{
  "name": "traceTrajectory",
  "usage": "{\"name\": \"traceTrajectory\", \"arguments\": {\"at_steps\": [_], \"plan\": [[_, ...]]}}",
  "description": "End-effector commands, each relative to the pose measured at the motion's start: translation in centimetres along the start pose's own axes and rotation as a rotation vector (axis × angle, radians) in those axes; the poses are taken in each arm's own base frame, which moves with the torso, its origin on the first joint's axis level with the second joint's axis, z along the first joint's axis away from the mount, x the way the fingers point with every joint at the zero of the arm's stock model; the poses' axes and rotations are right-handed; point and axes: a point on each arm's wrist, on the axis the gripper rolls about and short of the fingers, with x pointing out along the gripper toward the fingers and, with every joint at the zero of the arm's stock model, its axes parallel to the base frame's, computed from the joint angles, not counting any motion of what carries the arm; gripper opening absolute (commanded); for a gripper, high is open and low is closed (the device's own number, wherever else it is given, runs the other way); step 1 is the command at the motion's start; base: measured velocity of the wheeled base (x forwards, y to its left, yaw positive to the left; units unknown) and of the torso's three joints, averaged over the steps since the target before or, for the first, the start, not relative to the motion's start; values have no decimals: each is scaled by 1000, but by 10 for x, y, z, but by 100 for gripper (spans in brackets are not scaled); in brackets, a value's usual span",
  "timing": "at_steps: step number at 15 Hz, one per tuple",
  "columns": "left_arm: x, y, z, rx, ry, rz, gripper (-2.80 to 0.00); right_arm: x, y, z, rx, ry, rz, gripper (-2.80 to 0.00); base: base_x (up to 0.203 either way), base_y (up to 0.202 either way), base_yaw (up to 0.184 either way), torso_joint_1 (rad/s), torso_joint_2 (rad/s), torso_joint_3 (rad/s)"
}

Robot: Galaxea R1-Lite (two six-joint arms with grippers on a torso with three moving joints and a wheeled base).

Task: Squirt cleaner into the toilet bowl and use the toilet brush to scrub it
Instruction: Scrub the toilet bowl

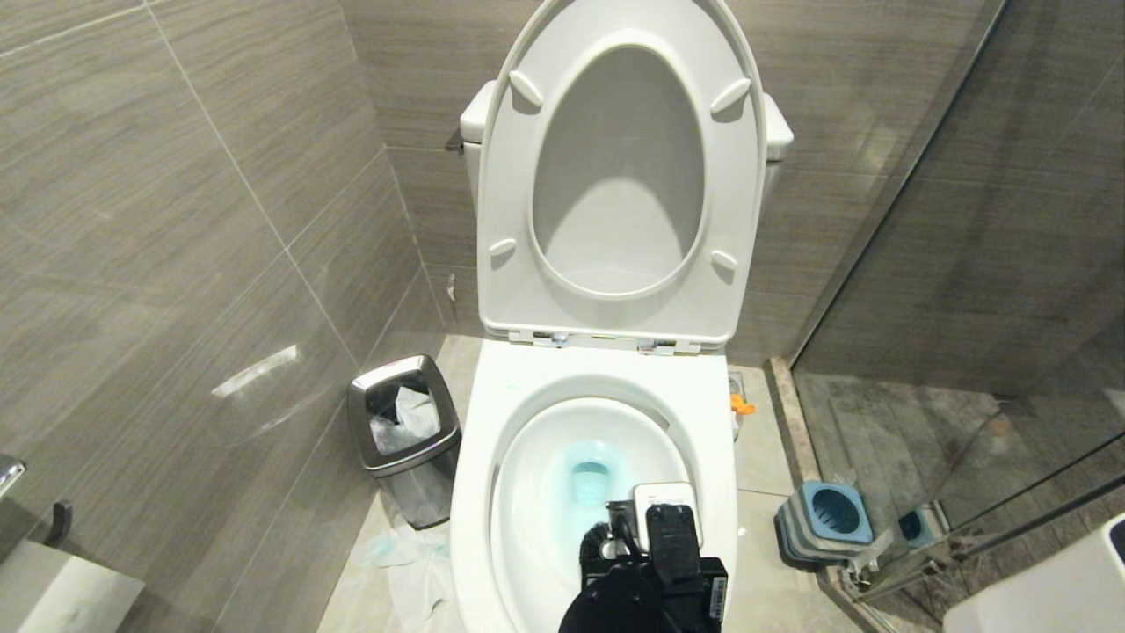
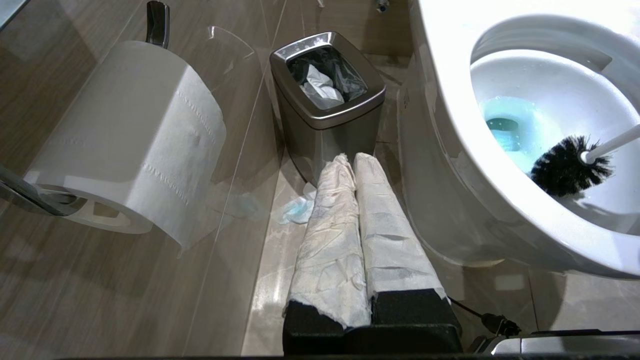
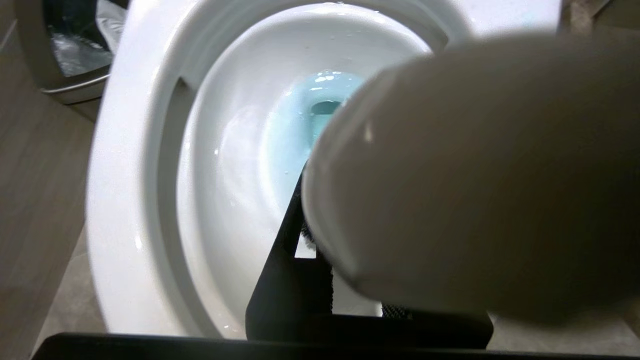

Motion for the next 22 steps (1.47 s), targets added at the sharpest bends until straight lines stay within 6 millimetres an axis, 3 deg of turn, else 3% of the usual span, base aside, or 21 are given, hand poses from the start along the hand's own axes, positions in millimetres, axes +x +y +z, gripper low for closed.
{"name": "traceTrajectory", "arguments": {"at_steps": [1,9,16,22], "plan": [[0,0,0,0,0,1,-280,7,-12,4,14,-5,-40,-280,0,0,0,0,0,0],[0,0,0,0,0,1,-280,40,-33,19,65,-20,-150,-280,0,0,0,0,0,0],[0,0,0,0,0,1,-280,93,-10,35,122,-74,-189,-280,0,0,0,0,0,0],[0,0,0,0,0,0,-280,131,20,74,174,-177,-169,-280,0,0,0,0,0,0]]}}
